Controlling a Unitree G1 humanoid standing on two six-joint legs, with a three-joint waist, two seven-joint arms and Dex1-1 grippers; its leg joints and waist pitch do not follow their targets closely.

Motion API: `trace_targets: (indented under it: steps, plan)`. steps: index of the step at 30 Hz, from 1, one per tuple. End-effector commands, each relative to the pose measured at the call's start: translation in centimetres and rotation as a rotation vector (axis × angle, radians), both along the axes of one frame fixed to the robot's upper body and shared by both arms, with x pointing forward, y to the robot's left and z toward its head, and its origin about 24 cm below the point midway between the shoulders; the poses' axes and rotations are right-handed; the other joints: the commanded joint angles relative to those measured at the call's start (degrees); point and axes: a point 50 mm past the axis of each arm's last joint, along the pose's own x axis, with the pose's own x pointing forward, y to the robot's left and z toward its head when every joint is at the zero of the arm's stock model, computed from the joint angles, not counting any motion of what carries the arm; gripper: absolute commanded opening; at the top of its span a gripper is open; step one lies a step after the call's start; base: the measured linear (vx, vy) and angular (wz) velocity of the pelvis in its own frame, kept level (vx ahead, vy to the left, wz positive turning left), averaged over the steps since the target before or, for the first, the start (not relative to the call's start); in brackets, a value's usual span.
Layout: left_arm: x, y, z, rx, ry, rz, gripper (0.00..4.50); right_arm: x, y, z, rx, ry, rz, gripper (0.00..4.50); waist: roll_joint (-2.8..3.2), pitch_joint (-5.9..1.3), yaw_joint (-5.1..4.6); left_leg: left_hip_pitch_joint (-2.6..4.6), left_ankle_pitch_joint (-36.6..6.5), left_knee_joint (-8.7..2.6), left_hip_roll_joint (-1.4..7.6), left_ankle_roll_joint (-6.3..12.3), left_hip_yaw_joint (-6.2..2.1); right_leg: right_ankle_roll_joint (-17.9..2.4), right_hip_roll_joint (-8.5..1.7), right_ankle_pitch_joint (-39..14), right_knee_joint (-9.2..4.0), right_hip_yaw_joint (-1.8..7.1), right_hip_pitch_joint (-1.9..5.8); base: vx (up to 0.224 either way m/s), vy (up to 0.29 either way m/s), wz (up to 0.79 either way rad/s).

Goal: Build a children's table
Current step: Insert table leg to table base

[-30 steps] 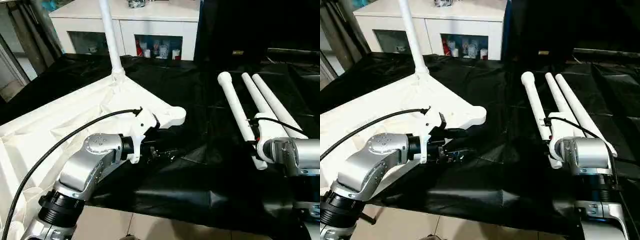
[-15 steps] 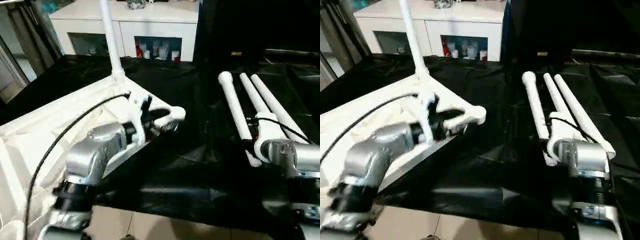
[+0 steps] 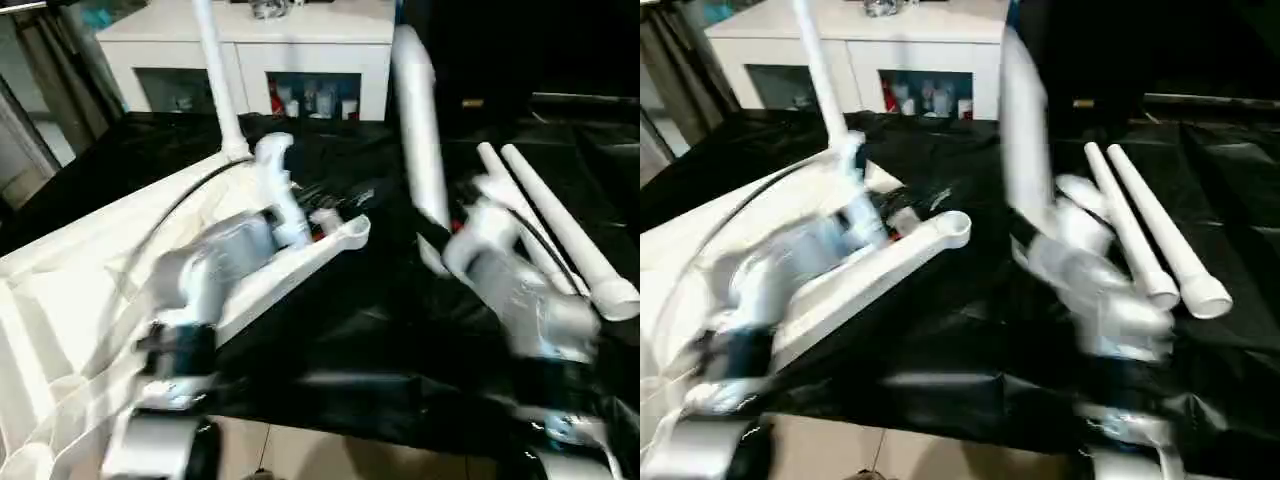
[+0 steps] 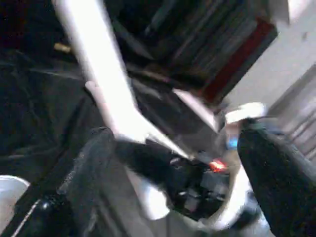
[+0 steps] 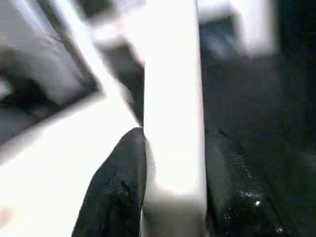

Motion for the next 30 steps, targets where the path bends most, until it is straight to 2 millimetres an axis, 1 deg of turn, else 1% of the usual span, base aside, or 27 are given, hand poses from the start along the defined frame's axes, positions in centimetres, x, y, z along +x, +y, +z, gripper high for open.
trace_targets:
  steps: [1,2,3,5,6,7,8,9,10,11,14,15,16,18,19,20,21,22,23,24,25,26,27,28,29,30]
  plan:
    - [0.8,0.9,-0.4,-0.004,0.046,0.077,4.50,-0.5,0.9,0.6,0.019,-0.058,0.073,1.31,-1.34,-4.24,0.36,0.57,-4.2,-3.31,2.22,3.98,-1.11,-10.3,-3.79,-5.4,-4.32,2.56,3.35,0.000,0.000,0.00]
    - [1.0,0.9,-0.4,-0.001,0.052,0.092,4.50,-0.6,1.3,0.7,0.020,-0.069,0.097,1.31,-1.21,-4.25,0.44,0.60,-4.3,-3.30,2.16,3.97,-1.10,-10.0,-3.72,-5.7,-4.39,2.54,3.29,0.000,0.000,0.00]
    - [1.3,0.9,-0.3,-0.012,0.062,0.107,4.50,-0.8,1.9,0.7,0.014,-0.088,0.130,1.31,-1.49,-4.32,0.53,0.62,-4.2,-3.37,2.25,3.80,-1.15,-9.7,-3.80,-5.7,-4.42,2.58,3.32,0.000,0.000,0.00]
    - [1.5,0.9,0.0,-0.050,0.081,0.113,4.50,-1.0,2.5,0.7,0.014,-0.110,0.165,1.31,-1.24,-4.33,0.93,0.76,-4.9,-3.47,2.47,2.88,-1.25,-9.7,-3.95,-6.2,-4.40,2.58,3.18,0.000,0.000,0.00]
    - [1.6,0.9,0.1,-0.058,0.084,0.114,4.50,-1.1,2.7,0.7,0.015,-0.119,0.176,1.31,-1.26,-4.35,0.97,0.75,-5.0,-3.50,2.49,2.72,-1.26,-9.8,-3.96,-6.1,-4.39,2.59,3.18,0.000,0.000,0.00]
    - [1.6,0.9,0.1,-0.062,0.086,0.115,4.50,-1.1,2.8,0.8,0.015,-0.123,0.180,1.31,-1.41,-4.38,1.22,0.76,-4.7,-3.53,2.57,2.53,-1.31,-10.0,-4.05,-5.4,-4.26,2.61,3.21,0.000,0.000,0.00]
    - [1.6,0.9,0.2,-0.062,0.087,0.119,4.50,-1.2,2.9,0.8,0.020,-0.129,0.189,1.31,-2.33,-4.28,1.25,0.66,-4.7,-3.60,2.54,2.70,-1.17,-10.1,-4.04,-4.9,-4.28,2.67,3.27,0.000,0.000,0.00]
    - [1.7,1.0,0.3,-0.077,0.088,0.126,4.50,-1.3,3.1,0.8,0.017,-0.136,0.204,1.31,-2.11,-4.30,1.47,0.58,-4.4,-3.55,2.47,2.72,-1.25,-10.2,-4.16,-4.8,-4.02,2.68,3.35,0.000,0.000,0.00]
    - [1.7,1.0,0.4,-0.096,0.089,0.127,4.50,-1.4,3.3,0.8,0.015,-0.140,0.218,1.31,-2.41,-4.27,1.54,0.61,-4.1,-3.53,2.53,2.88,-1.14,-10.3,-4.22,-4.7,-4.18,2.71,3.26,0.000,0.000,0.00]
    - [1.6,1.1,0.6,-0.115,0.090,0.125,4.50,-1.4,3.4,0.8,0.013,-0.139,0.234,1.31,-2.31,-4.22,1.65,0.59,-4.1,-3.56,2.54,2.92,-1.19,-10.3,-4.22,-4.9,-4.12,2.69,3.22,0.000,0.000,0.00]
    - [1.5,1.1,1.0,-0.157,0.081,0.109,4.50,-1.5,3.9,0.6,-0.002,-0.139,0.268,1.31,-2.50,-4.21,1.66,0.58,-3.9,-3.58,2.56,2.92,-1.20,-10.3,-4.24,-4.9,-4.06,2.70,3.24,0.000,0.000,0.00]
    - [1.2,1.0,1.3,-0.189,0.074,0.086,4.50,-1.5,4.1,0.5,-0.013,-0.137,0.283,1.31,-3.14,-4.13,1.50,0.57,-4.0,-3.61,2.59,3.04,-1.10,-10.3,-4.20,-4.8,-4.12,2.70,3.28,0.000,0.000,0.00]
    - [1.2,1.0,1.3,-0.192,0.074,0.083,4.50,-1.5,4.2,0.5,-0.015,-0.137,0.286,1.31,-2.82,-4.08,1.66,0.51,-4.0,-3.65,2.62,2.92,-1.21,-10.3,-4.37,-5.3,-4.06,2.70,3.30,0.000,0.000,0.00]
    - [1.1,1.1,1.4,-0.197,0.074,0.080,4.50,-1.5,4.3,0.5,-0.019,-0.137,0.296,1.31,-3.11,-4.04,1.60,0.58,-4.3,-3.67,2.63,2.78,-1.14,-10.1,-4.34,-6.0,-4.16,2.74,3.24,0.000,0.000,0.00]
    - [1.0,1.2,1.2,-0.183,0.072,0.091,4.50,-1.5,4.5,0.5,-0.022,-0.137,0.302,1.31,-3.72,-3.98,1.52,0.57,-4.3,-3.75,2.68,2.87,-1.09,-9.9,-4.32,-6.1,-4.22,2.75,3.26,0.000,0.000,0.00]
    - [1.0,1.3,1.0,-0.171,0.075,0.105,4.50,-1.5,4.6,0.5,-0.026,-0.136,0.311,1.31,-3.85,-3.93,1.51,0.63,-4.4,-3.84,2.76,2.61,-1.13,-9.5,-4.31,-6.6,-4.24,2.77,3.17,0.000,0.000,0.00]
    - [1.0,1.4,0.9,-0.163,0.077,0.116,4.50,-1.4,4.7,0.5,-0.029,-0.136,0.317,1.31,-3.84,-3.92,1.57,0.66,-4.4,-3.89,2.78,2.42,-1.19,-9.4,-4.36,-6.7,-4.14,2.77,3.21,0.000,0.000,0.00]
    - [1.0,1.5,0.8,-0.156,0.080,0.125,4.50,-1.4,4.9,0.5,-0.035,-0.135,0.325,1.31,-4.04,-3.94,1.63,0.72,-4.3,-3.97,2.90,2.10,-1.26,-9.3,-4.48,-6.4,-3.97,2.77,3.24,0.000,0.000,0.00]
    - [0.9,1.6,0.7,-0.153,0.082,0.130,4.22,-1.3,5.0,0.5,-0.039,-0.134,0.330,1.31,-3.96,-3.90,1.54,0.74,-4.3,-4.01,2.92,1.94,-1.26,-9.3,-4.40,-6.1,-4.04,2.79,3.16,0.000,0.000,0.00]
    - [0.8,1.7,0.5,-0.141,0.081,0.138,4.15,-1.3,5.2,0.4,-0.047,-0.129,0.343,1.31,-4.72,-3.90,1.62,0.78,-3.9,-4.08,2.94,1.88,-1.24,-9.2,-4.45,-5.5,-3.85,2.77,3.23,0.000,0.000,0.00]
    - [0.7,1.7,0.5,-0.137,0.081,0.142,4.15,-1.3,5.2,0.4,-0.049,-0.128,0.347,1.31,-4.88,-3.88,1.42,0.89,-3.8,-4.10,3.03,1.66,-1.19,-9.5,-4.45,-4.8,-3.76,2.80,3.12,0.000,0.000,0.00]
    - [0.6,1.8,0.3,-0.123,0.080,0.153,4.09,-1.3,5.5,0.3,-0.060,-0.122,0.365,1.31,-5.58,-3.80,1.32,0.99,-4.0,-4.12,3.06,1.48,-1.06,-9.4,-4.37,-4.3,-3.93,2.82,3.10,0.000,0.000,0.00]
    - [0.6,1.8,0.3,-0.123,0.080,0.153,3.95,-1.3,5.5,0.3,-0.060,-0.122,0.365,1.31,-5.41,-3.77,1.41,0.91,-4.0,-4.19,3.10,1.25,-1.18,-9.5,-4.49,-3.9,-3.72,2.84,3.24,0.000,0.000,0.00]
    - [0.4,1.9,0.1,-0.114,0.081,0.162,3.78,-1.3,5.7,0.2,-0.069,-0.117,0.381,1.31,-6.64,-3.72,1.30,0.96,-4.0,-4.22,3.09,1.31,-1.00,-9.1,-4.40,-3.5,-3.87,2.87,3.28,0.000,0.000,0.00]
    - [0.4,2.0,0.1,-0.109,0.080,0.172,3.69,-1.3,5.8,0.1,-0.074,-0.112,0.388,1.31,-6.35,-3.73,1.54,1.12,-3.6,-4.26,3.15,1.12,-1.11,-9.1,-4.55,-3.0,-3.67,2.86,3.23,0.000,0.000,0.00]
    - [0.4,2.0,0.0,-0.108,0.079,0.175,3.69,-1.3,5.9,0.1,-0.076,-0.111,0.391,1.31,-6.18,-3.72,1.54,1.13,-3.4,-4.23,3.20,0.98,-1.15,-9.2,-4.60,-2.5,-3.54,2.89,3.17,0.000,0.000,0.00]
